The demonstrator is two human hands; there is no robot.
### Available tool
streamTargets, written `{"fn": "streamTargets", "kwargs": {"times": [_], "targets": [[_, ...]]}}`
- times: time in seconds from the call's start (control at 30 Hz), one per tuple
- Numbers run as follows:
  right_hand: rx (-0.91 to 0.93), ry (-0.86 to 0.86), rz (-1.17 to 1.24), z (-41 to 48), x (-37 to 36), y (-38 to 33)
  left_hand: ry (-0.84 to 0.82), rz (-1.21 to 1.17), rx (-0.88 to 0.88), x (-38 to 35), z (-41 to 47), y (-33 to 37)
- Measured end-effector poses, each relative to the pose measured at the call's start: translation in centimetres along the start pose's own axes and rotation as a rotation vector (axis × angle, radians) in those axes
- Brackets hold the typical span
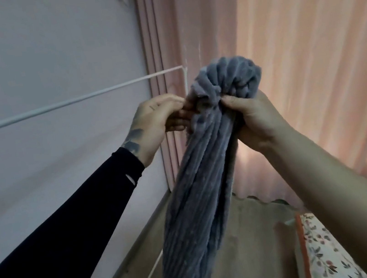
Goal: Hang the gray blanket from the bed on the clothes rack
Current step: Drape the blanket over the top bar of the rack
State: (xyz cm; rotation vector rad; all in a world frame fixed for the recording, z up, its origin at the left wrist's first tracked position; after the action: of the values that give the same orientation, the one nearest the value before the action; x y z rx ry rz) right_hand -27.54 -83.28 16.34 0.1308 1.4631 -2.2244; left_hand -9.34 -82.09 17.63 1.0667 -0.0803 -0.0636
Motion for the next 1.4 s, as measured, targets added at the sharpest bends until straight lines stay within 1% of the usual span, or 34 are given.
{"fn": "streamTargets", "kwargs": {"times": [0.03, 0.07, 0.1, 0.13, 0.17, 0.2, 0.23, 0.27, 0.3, 0.37, 0.43, 0.47, 0.5, 0.53, 0.63, 0.7, 0.73, 0.77, 0.83, 0.9, 0.93, 0.97, 1.0, 1.03, 1.1, 1.13, 1.17, 1.2, 1.23, 1.27, 1.3, 1.33, 1.37, 1.4], "targets": [[-0.005, 0.001, 0.033, 1.3, 0.4, -0.2, 0.052, 0.054, -0.012, 0.9, 1.0, -0.7], [-0.023, -0.047, 0.070, 2.8, 0.4, -0.1, 0.081, 0.094, -0.002, 1.3, 2.1, -1.9], [-0.054, -0.150, 0.114, 4.1, -0.2, 0.1, 0.049, 0.121, 0.039, 0.9, 3.1, -3.3], [-0.084, -0.265, 0.164, 5.3, -0.9, 0.3, -0.033, 0.099, 0.086, -0.3, 4.1, -4.9], [-0.105, -0.360, 0.205, 6.0, -1.4, 0.3, -0.159, 0.060, 0.137, -2.0, 4.6, -6.3], [-0.125, -0.421, 0.245, 7.2, -1.2, 0.5, -0.283, 0.002, 0.181, -4.2, 5.2, -7.5], [-0.142, -0.466, 0.277, 8.4, -0.7, 0.7, -0.369, -0.050, 0.231, -5.9, 5.7, -8.7], [-0.152, -0.492, 0.291, 9.5, -0.1, 0.8, -0.406, -0.068, 0.280, -7.0, 6.3, -9.7], [-0.154, -0.502, 0.287, 10.8, 0.9, 0.9, -0.387, -0.020, 0.301, -7.5, 7.3, -10.4], [-0.148, -0.453, 0.251, 14.3, 4.2, 1.4, -0.244, 0.197, 0.250, -7.1, 10.4, -10.6], [-0.140, -0.265, 0.108, 17.9, 8.6, 2.8, -0.083, 0.329, 0.182, -5.3, 12.9, -9.8], [-0.133, -0.173, -0.004, 19.4, 10.7, 3.4, -0.007, 0.347, 0.176, -4.2, 13.7, -9.6], [-0.121, -0.131, -0.120, 20.8, 12.4, 3.9, 0.069, 0.356, 0.178, -3.1, 14.4, -9.5], [-0.097, -0.138, -0.219, 21.7, 13.4, 4.2, 0.132, 0.370, 0.179, -2.0, 14.9, -9.3], [0.048, -0.287, -0.483, 23.9, 13.7, 4.5, 0.300, 0.427, 0.176, 1.2, 15.4, -8.5], [0.150, -0.295, -0.632, 25.1, 13.5, 4.0, 0.367, 0.440, 0.215, 2.1, 15.2, -8.4], [0.203, -0.265, -0.657, 25.9, 13.5, 3.6, 0.374, 0.435, 0.254, 2.3, 15.0, -8.6], [0.235, -0.226, -0.642, 26.5, 13.4, 3.4, 0.346, 0.412, 0.299, 2.2, 14.8, -9.3], [0.240, -0.211, -0.531, 27.7, 12.2, 3.2, 0.183, 0.311, 0.399, 0.6, 14.9, -11.2], [0.296, -0.309, -0.477, 27.5, 8.9, 2.6, 0.001, 0.154, 0.450, -2.7, 15.4, -12.7], [0.331, -0.395, -0.473, 26.9, 6.7, 2.4, -0.049, 0.102, 0.437, -4.2, 16.0, -12.9], [0.366, -0.497, -0.467, 26.0, 4.5, 2.3, -0.047, 0.106, 0.399, -4.9, 16.8, -12.9], [0.401, -0.594, -0.468, 25.1, 2.9, 2.4, -0.007, 0.125, 0.346, -5.1, 17.6, -12.6], [0.429, -0.653, -0.475, 24.6, 2.1, 2.6, 0.053, 0.161, 0.295, -4.8, 18.3, -12.3], [0.459, -0.634, -0.481, 24.7, 2.7, 3.0, 0.132, 0.177, 0.232, -3.5, 18.9, -11.9], [0.434, -0.591, -0.474, 25.3, 3.8, 3.6, 0.137, 0.128, 0.221, -3.0, 18.9, -11.6], [0.368, -0.561, -0.461, 26.0, 5.1, 4.5, 0.120, 0.049, 0.216, -2.6, 18.9, -11.3], [0.260, -0.568, -0.457, 26.4, 6.2, 6.0, 0.098, -0.048, 0.228, -2.5, 19.0, -11.2], [0.131, -0.630, -0.467, 26.4, 6.8, 8.0, 0.087, -0.146, 0.261, -2.4, 19.2, -11.2], [0.006, -0.740, -0.485, 25.8, 7.0, 10.4, 0.124, -0.205, 0.292, -2.0, 19.4, -11.1], [-0.101, -0.861, -0.513, 24.9, 7.0, 12.7, 0.089, -0.279, 0.304, -2.5, 19.9, -10.7], [-0.193, -0.967, -0.558, 23.6, 7.2, 14.9, 0.007, -0.365, 0.285, -3.5, 20.5, -10.0], [-0.258, -1.033, -0.622, 22.8, 7.6, 16.9, 0.009, -0.330, 0.208, -3.0, 20.9, -8.5], [-0.283, -1.066, -0.696, 22.3, 8.1, 18.3, 0.050, -0.284, 0.124, -2.1, 21.0, -7.4]]}}
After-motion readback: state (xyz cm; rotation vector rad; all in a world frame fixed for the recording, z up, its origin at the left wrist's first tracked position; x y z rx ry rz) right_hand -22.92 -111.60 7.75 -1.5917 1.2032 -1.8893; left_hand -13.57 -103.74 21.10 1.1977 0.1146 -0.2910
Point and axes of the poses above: each hand's wrist, its own z-axis towards the middle knuckle, its own x-axis out of the back of the hand, y = z × x, the point moved 10 cm from there along z, towards the middle knuckle, and after that the axes turned 2 degrees about -z, right-handed, at the moved point
